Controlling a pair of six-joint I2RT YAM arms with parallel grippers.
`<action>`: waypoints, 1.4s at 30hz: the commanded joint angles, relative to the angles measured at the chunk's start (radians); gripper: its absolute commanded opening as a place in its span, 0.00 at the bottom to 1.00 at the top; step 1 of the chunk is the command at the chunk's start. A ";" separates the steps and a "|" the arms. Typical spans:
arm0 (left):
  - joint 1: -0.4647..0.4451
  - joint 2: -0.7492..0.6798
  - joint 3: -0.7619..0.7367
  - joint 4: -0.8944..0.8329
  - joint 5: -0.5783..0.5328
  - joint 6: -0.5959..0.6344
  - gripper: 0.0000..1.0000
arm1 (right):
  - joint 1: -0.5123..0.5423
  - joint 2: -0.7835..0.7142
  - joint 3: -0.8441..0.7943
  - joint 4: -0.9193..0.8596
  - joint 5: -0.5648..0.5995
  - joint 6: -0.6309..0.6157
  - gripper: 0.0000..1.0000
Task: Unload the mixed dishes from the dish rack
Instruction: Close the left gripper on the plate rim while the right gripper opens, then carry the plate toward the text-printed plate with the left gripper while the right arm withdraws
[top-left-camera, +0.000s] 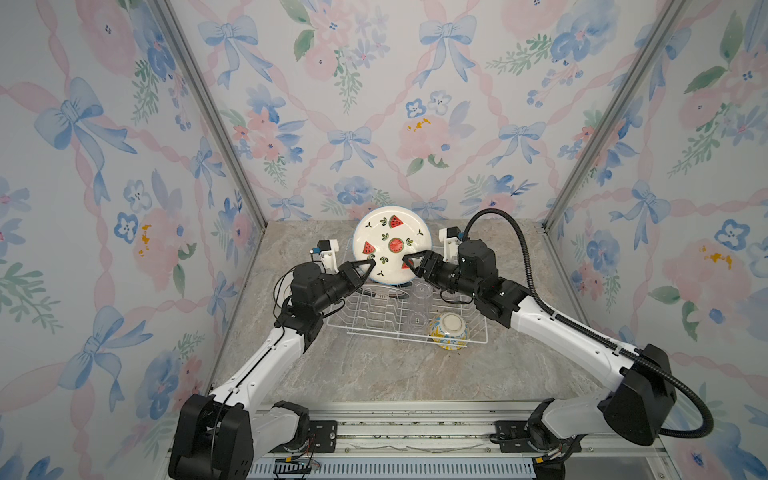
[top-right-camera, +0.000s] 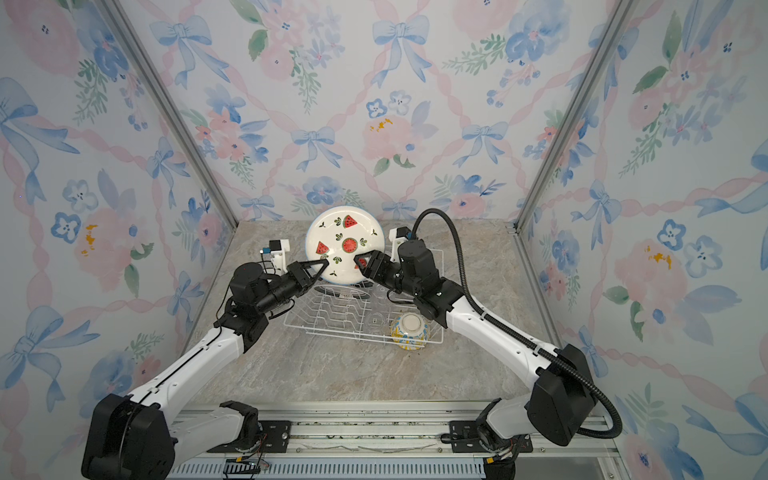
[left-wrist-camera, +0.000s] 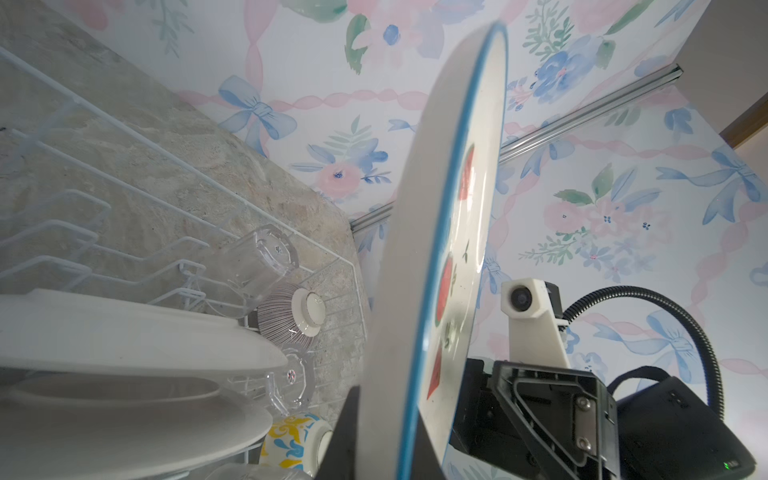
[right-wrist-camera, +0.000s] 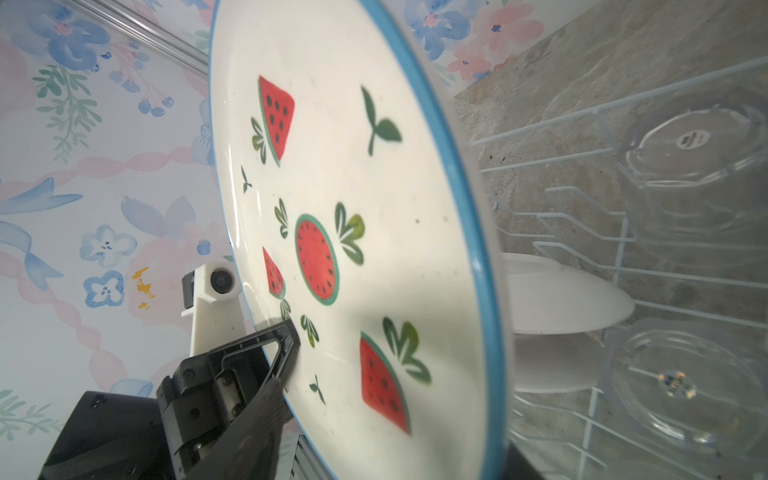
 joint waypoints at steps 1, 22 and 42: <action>0.000 0.013 0.027 -0.007 -0.005 0.085 0.00 | 0.006 -0.056 0.039 0.059 0.002 -0.064 0.79; 0.237 -0.064 0.113 -0.122 0.033 0.108 0.00 | 0.053 -0.123 0.060 -0.222 0.280 -0.476 0.97; 0.653 -0.104 0.090 -0.208 0.117 0.063 0.00 | 0.021 -0.284 -0.067 -0.272 0.324 -0.523 0.97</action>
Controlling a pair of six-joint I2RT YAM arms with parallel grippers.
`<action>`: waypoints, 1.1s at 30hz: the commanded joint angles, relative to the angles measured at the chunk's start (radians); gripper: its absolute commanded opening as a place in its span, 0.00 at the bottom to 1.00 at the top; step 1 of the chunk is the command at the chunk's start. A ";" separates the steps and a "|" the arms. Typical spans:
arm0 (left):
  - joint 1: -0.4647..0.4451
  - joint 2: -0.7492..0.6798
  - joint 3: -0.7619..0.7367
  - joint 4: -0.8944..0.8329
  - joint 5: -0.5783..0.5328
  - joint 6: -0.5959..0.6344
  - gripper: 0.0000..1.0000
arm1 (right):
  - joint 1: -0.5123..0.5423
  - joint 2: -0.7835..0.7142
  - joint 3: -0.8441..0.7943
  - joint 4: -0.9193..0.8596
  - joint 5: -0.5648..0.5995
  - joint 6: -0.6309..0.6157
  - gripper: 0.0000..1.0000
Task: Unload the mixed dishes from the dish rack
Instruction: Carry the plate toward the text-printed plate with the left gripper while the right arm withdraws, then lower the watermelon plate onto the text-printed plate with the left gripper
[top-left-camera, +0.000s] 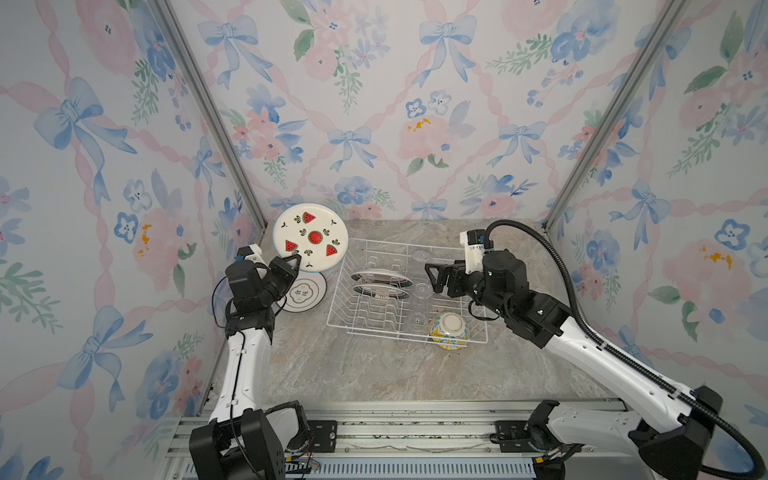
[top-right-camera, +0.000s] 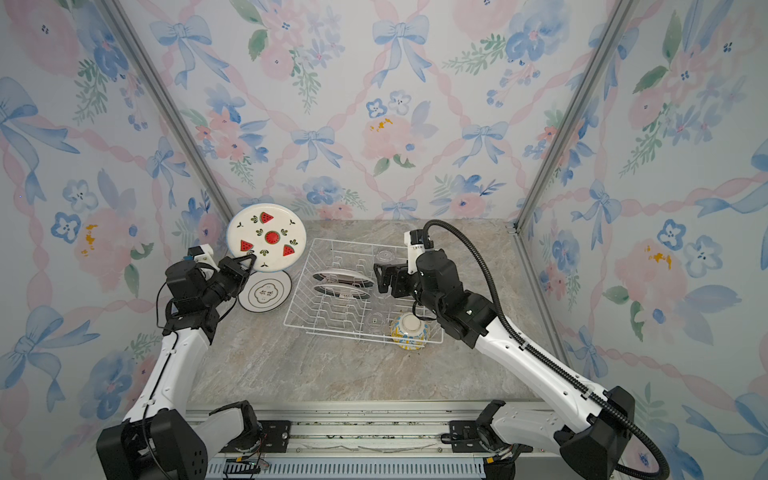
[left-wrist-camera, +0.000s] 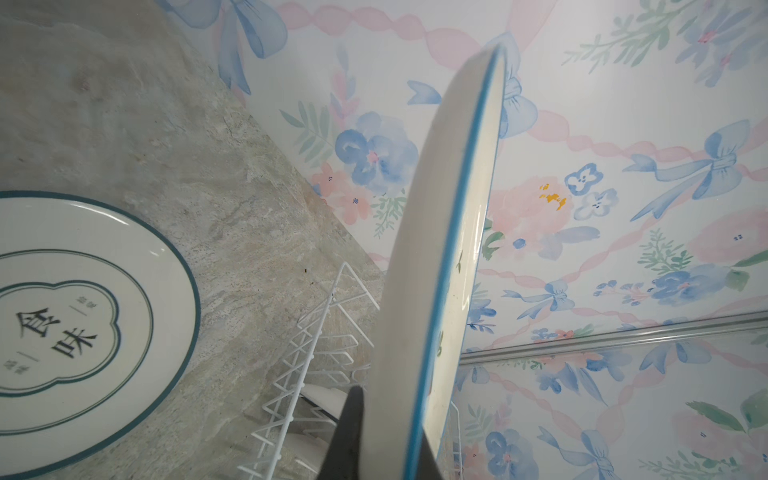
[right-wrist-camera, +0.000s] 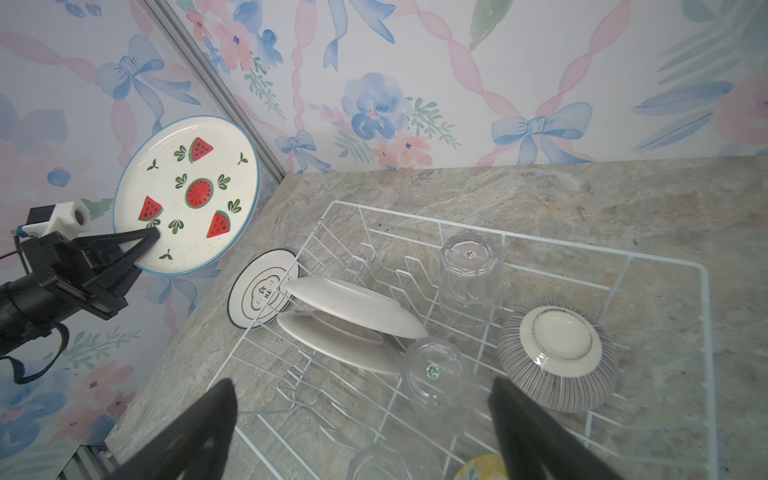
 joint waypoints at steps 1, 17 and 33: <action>0.075 -0.037 0.016 0.104 0.078 -0.020 0.00 | -0.012 -0.033 -0.031 -0.022 0.015 -0.010 0.97; 0.230 -0.055 -0.177 0.110 0.097 -0.005 0.00 | -0.011 -0.041 -0.051 -0.033 0.004 0.006 0.97; 0.265 -0.002 -0.241 0.138 0.100 0.009 0.00 | -0.010 -0.030 -0.063 -0.043 0.010 0.018 0.97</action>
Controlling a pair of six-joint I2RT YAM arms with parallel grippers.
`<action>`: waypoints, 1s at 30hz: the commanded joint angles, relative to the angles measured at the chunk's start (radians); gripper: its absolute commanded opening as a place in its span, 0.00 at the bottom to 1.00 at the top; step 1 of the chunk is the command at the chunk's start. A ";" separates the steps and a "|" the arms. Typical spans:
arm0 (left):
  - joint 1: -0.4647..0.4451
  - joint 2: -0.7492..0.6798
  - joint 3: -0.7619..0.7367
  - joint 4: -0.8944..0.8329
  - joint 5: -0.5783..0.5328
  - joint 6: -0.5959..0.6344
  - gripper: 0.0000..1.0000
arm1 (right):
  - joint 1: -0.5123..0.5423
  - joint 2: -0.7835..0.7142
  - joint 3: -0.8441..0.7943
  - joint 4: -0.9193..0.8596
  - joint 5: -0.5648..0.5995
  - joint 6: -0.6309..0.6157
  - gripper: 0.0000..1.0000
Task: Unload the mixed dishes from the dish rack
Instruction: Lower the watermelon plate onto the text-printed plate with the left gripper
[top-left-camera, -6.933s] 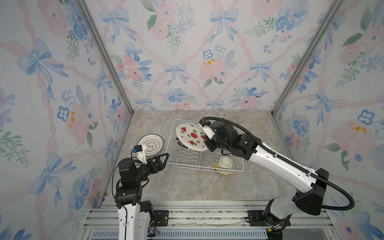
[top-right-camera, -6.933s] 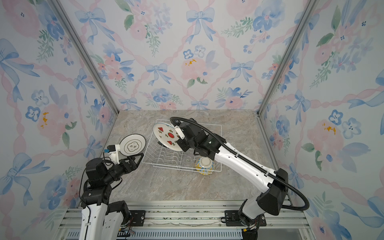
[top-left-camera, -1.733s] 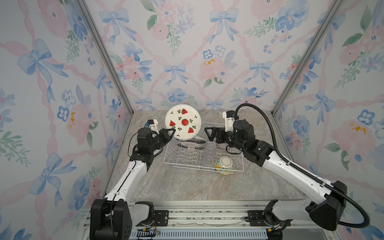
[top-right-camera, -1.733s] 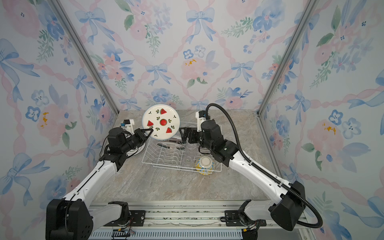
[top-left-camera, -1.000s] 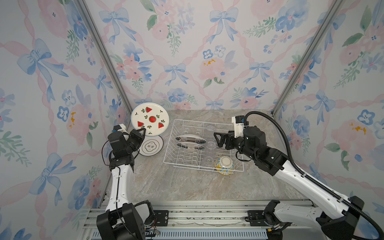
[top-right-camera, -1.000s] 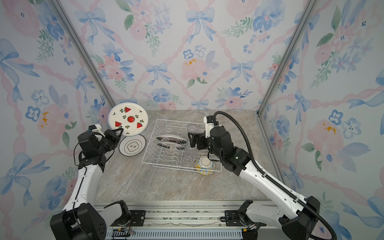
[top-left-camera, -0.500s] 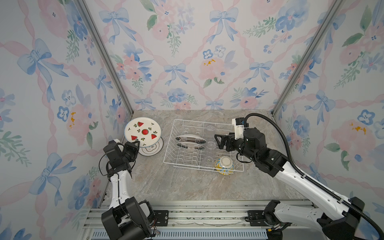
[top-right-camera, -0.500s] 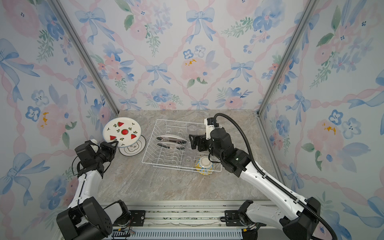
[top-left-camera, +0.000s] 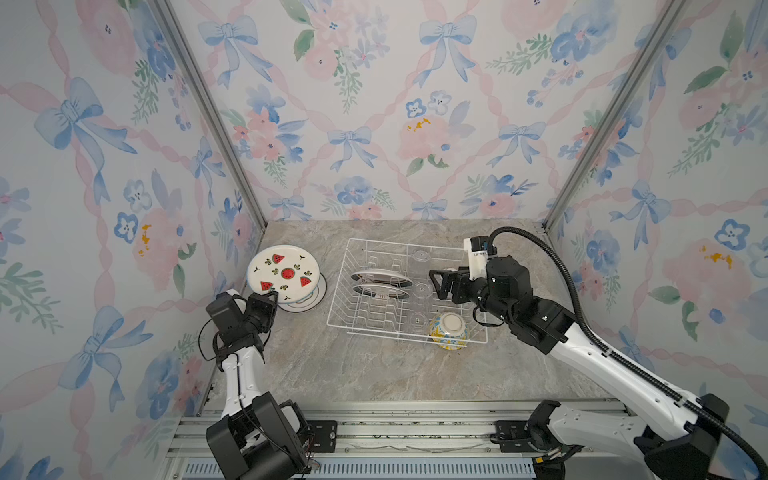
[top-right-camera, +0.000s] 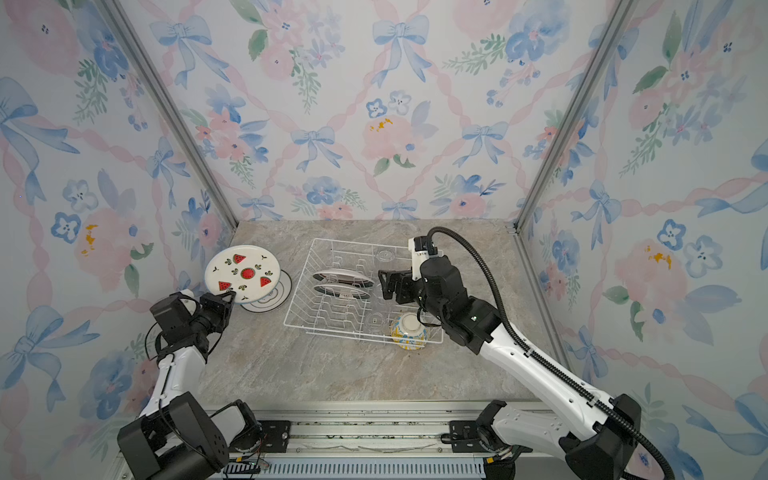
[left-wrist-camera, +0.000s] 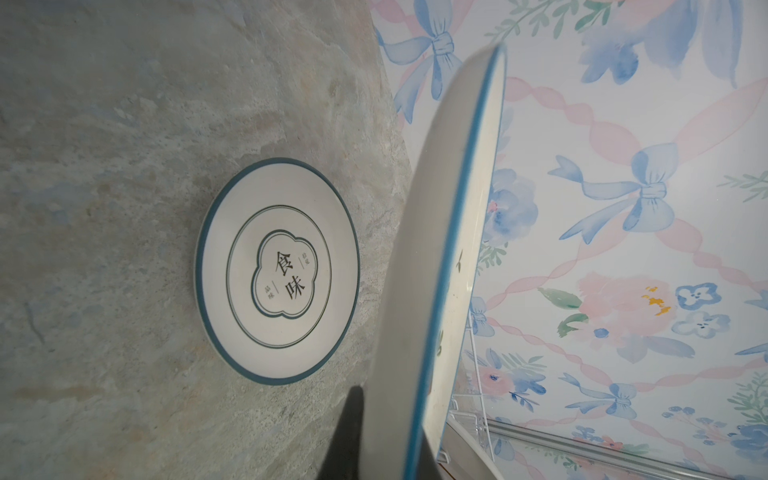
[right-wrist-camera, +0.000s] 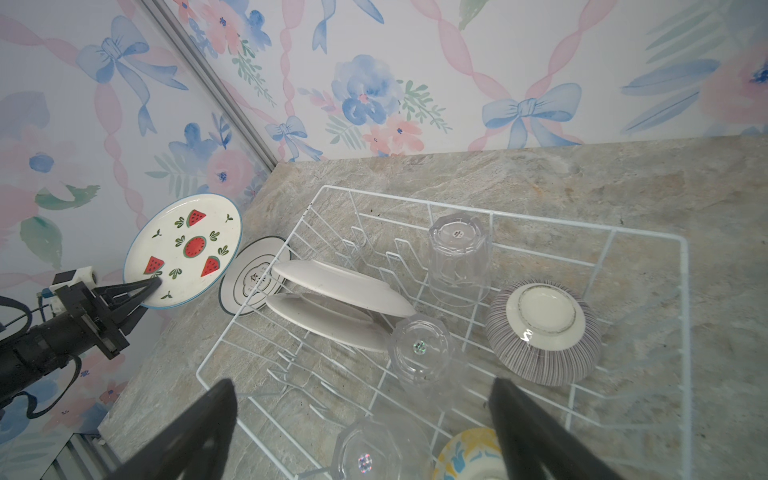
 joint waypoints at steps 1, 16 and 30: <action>0.005 0.002 0.002 0.132 0.039 0.021 0.00 | -0.005 -0.002 -0.017 -0.021 0.013 0.010 0.97; 0.005 -0.007 -0.067 0.136 -0.043 0.009 0.00 | -0.002 0.051 -0.014 0.004 -0.015 0.021 0.97; -0.004 0.105 -0.046 0.165 -0.039 -0.022 0.00 | -0.006 0.047 -0.024 0.004 -0.016 0.007 0.97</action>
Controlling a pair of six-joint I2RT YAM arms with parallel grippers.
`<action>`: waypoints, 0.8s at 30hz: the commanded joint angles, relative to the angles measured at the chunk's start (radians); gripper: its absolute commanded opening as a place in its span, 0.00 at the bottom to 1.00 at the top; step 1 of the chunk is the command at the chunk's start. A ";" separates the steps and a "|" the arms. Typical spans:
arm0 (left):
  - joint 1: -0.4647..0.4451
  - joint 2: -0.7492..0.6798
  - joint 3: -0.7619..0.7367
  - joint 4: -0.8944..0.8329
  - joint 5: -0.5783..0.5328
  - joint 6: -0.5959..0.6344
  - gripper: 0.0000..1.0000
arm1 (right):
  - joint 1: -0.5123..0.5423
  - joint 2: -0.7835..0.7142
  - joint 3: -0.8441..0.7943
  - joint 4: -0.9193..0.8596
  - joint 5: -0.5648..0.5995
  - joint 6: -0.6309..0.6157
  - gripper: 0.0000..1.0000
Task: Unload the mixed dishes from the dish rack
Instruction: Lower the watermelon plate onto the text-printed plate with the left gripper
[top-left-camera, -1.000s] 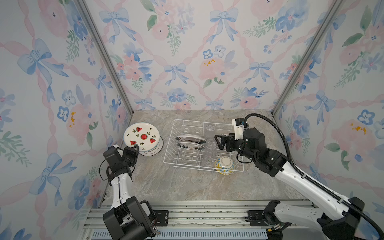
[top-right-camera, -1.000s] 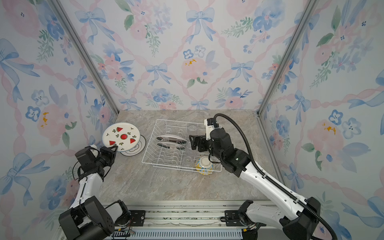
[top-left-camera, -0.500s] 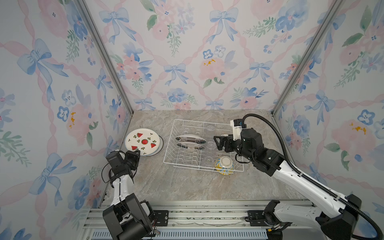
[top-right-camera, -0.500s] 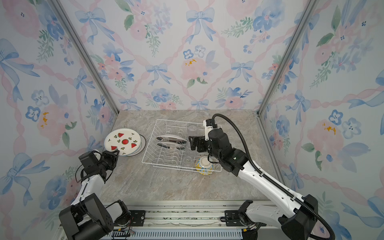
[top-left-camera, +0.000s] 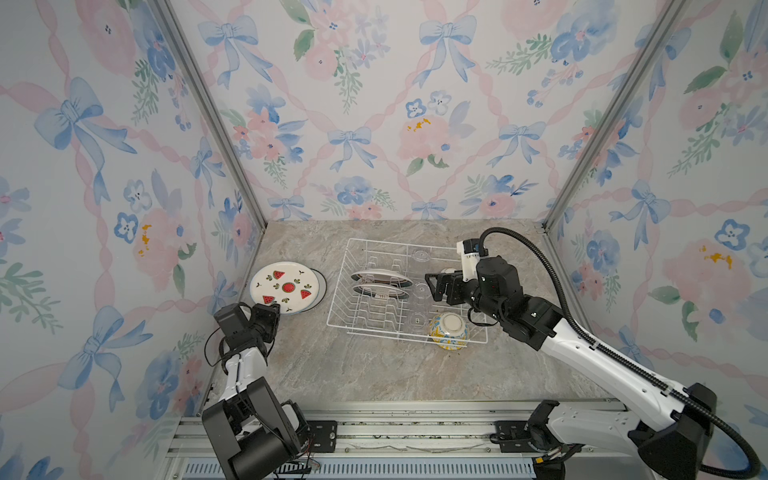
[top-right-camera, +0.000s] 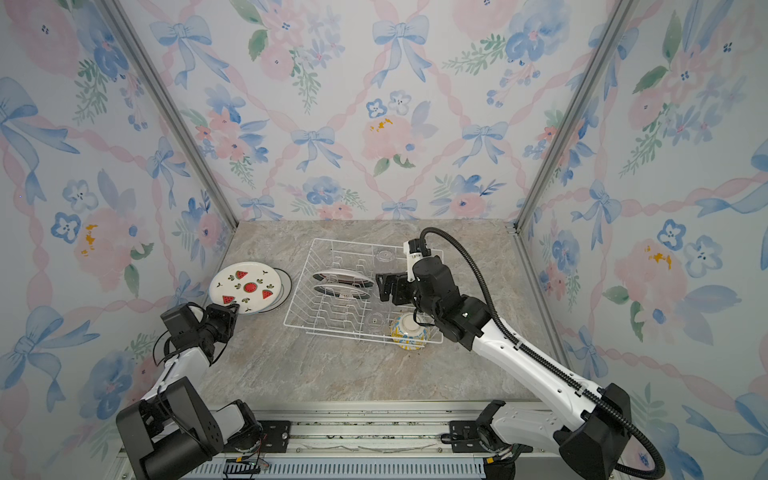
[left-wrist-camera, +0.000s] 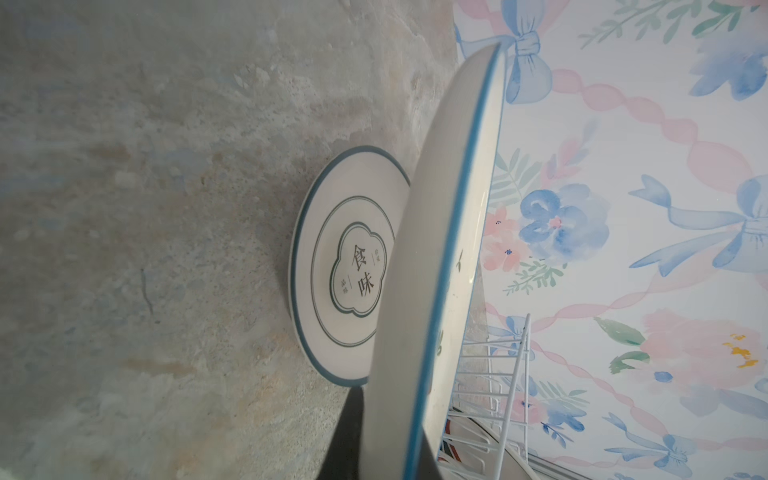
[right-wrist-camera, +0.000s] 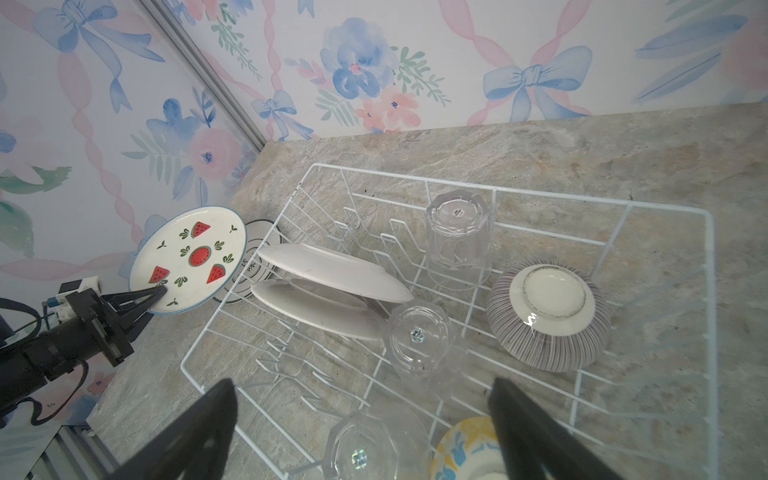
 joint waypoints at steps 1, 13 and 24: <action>-0.005 0.028 0.035 0.122 0.044 -0.016 0.00 | -0.007 -0.007 -0.018 0.002 -0.008 -0.005 0.97; -0.035 0.115 0.102 0.118 0.019 0.026 0.00 | -0.042 -0.036 -0.075 0.017 -0.020 -0.011 0.97; -0.102 0.266 0.254 0.006 0.002 0.109 0.00 | -0.064 -0.033 -0.084 0.029 -0.042 -0.006 0.97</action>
